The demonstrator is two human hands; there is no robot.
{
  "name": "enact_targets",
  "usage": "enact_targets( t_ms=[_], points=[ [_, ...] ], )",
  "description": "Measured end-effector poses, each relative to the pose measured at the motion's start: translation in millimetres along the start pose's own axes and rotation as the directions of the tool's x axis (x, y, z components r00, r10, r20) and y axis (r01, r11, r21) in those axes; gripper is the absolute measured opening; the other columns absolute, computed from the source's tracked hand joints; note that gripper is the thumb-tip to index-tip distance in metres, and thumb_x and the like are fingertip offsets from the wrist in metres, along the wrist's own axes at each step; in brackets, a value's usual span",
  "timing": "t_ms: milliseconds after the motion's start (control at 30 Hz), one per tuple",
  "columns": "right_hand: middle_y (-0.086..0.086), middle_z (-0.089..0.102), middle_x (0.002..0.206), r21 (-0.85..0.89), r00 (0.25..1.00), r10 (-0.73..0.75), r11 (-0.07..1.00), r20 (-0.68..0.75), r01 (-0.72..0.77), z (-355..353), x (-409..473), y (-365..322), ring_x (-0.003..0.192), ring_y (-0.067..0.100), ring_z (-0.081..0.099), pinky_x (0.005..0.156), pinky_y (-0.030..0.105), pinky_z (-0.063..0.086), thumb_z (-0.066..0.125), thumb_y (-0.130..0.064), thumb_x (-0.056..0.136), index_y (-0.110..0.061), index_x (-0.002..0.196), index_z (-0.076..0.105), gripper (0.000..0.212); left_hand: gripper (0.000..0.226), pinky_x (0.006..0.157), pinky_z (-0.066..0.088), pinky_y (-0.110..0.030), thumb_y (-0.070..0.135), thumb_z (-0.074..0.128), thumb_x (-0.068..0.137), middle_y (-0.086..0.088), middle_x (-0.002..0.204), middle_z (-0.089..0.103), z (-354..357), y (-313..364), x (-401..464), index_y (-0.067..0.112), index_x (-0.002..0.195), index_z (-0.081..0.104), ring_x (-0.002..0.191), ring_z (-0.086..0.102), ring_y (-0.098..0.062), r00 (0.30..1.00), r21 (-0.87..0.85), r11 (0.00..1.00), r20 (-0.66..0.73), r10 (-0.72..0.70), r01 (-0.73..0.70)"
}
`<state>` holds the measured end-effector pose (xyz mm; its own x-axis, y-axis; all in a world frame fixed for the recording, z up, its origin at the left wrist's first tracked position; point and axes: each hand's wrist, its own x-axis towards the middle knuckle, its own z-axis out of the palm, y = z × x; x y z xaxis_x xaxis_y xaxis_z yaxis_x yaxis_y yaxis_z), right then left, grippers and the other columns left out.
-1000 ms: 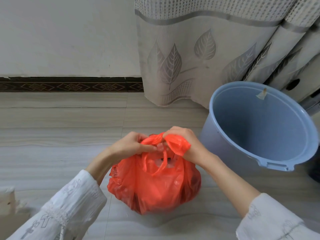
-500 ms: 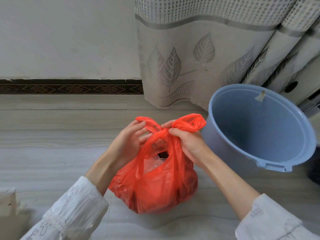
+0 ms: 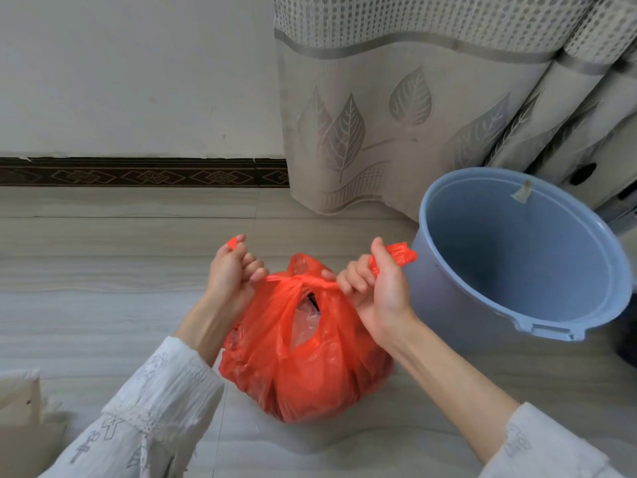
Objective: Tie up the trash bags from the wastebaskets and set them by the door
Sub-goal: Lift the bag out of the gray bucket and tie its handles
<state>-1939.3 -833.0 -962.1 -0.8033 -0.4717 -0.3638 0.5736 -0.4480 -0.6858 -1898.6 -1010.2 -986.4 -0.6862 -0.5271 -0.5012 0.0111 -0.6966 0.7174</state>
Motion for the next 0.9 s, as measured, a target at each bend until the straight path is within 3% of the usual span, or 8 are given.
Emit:
enact_targets(
  t_ms=[100, 233, 400, 533, 633, 733, 800, 900],
  points=[
    [-0.005, 0.02, 0.031, -0.135, 0.999, 0.016, 0.991, -0.045, -0.022, -14, -2, 4, 0.031, 0.013, 0.024, 0.055, 0.03, 0.047, 0.028, -0.037, 0.099, -0.021, 0.035, 0.028, 0.066, 0.031, 0.034, 0.01, -0.01, -0.003, 0.016, 0.09, 0.012, 0.029, 0.018, -23, 6, 16, 0.019, 0.079, 0.036, 0.024, 0.015, -0.002, 0.991, 0.086, 0.995, -0.121, 0.062, -0.052],
    [-0.007, 0.015, 0.028, -0.316, 0.99, 0.013, 0.947, -0.142, -0.058, -36, -2, 4, 0.026, 0.011, 0.018, 0.049, 0.031, 0.036, 0.028, -0.033, 0.099, -0.019, 0.044, 0.021, 0.057, 0.032, 0.034, 0.01, -0.009, -0.004, 0.013, 0.085, 0.011, 0.027, 0.018, -41, 10, 33, 0.018, 0.071, 0.032, 0.022, 0.014, -0.003, 0.97, 0.11, 0.992, -0.227, 0.082, -0.058],
    [-0.008, 0.016, 0.027, -0.499, 0.989, 0.003, 0.863, -0.15, -0.078, -47, -8, 3, 0.025, 0.012, 0.018, 0.046, 0.028, 0.037, 0.029, -0.03, 0.099, -0.026, 0.032, 0.022, 0.068, 0.033, 0.042, 0.003, -0.016, 0.003, 0.017, 0.089, 0.008, 0.023, 0.017, -65, 6, 56, 0.019, 0.061, 0.022, 0.02, 0.013, -0.006, 0.944, 0.119, 0.991, -0.33, -0.025, 0.068],
    [-0.007, 0.017, 0.027, -0.567, 0.978, 0.071, 0.806, -0.195, -0.172, -53, -10, -3, 0.026, 0.012, 0.018, 0.047, 0.028, 0.037, 0.03, -0.033, 0.098, -0.022, 0.038, 0.022, 0.062, 0.031, 0.032, 0.009, -0.01, 0.0, 0.015, 0.087, 0.008, 0.024, 0.019, -68, 2, 64, 0.017, 0.065, 0.027, 0.021, 0.014, -0.006, 0.937, 0.182, 0.981, -0.348, 0.005, 0.063],
    [-0.009, 0.019, 0.028, -0.619, 0.966, 0.038, 0.761, -0.256, -0.194, -57, -11, -2, 0.025, 0.01, 0.019, 0.049, 0.028, 0.04, 0.03, -0.034, 0.099, -0.018, 0.045, 0.021, 0.057, 0.036, 0.035, 0.014, -0.007, -0.006, 0.009, 0.083, 0.01, 0.029, 0.022, -69, -11, 54, 0.018, 0.074, 0.033, 0.025, 0.015, -0.005, 0.952, 0.203, 0.979, -0.294, 0.091, -0.031],
    [-0.006, 0.029, 0.033, -0.615, 0.966, -0.049, 0.779, -0.252, -0.121, -65, -12, 2, 0.029, 0.009, 0.031, 0.054, 0.029, 0.045, 0.032, -0.034, 0.099, -0.014, 0.044, 0.028, 0.058, 0.03, 0.043, 0.028, -0.016, 0.0, 0.019, 0.09, 0.003, 0.049, 0.029, -70, -16, 40, 0.021, 0.078, 0.037, 0.04, 0.021, -0.009, 0.965, 0.114, 0.988, -0.227, 0.131, -0.107],
    [0.003, 0.05, 0.051, -0.686, 0.96, -0.105, 0.719, -0.261, -0.108, -69, -15, 3, 0.047, 0.011, 0.052, 0.059, 0.027, 0.05, 0.037, -0.035, 0.097, -0.011, 0.05, 0.046, 0.054, 0.02, 0.06, 0.044, -0.029, 0.011, 0.036, 0.092, 0.0, 0.067, 0.04, -65, -15, 32, 0.025, 0.078, 0.041, 0.056, 0.041, -0.012, 0.984, 0.088, 0.992, -0.144, 0.101, -0.088],
    [0.003, 0.063, 0.094, -0.712, 0.967, -0.03, 0.682, -0.252, -0.165, -74, -20, 7, 0.088, 0.016, 0.06, 0.074, 0.033, 0.055, 0.051, -0.037, 0.09, -0.015, 0.091, 0.061, 0.025, 0.003, 0.084, 0.046, -0.051, 0.025, 0.049, 0.089, -0.003, 0.1, 0.053, -53, -20, 19, 0.022, 0.089, 0.048, 0.098, 0.056, -0.019, 0.999, -0.056, 0.998, -0.047, 0.013, -0.015]
  ],
)
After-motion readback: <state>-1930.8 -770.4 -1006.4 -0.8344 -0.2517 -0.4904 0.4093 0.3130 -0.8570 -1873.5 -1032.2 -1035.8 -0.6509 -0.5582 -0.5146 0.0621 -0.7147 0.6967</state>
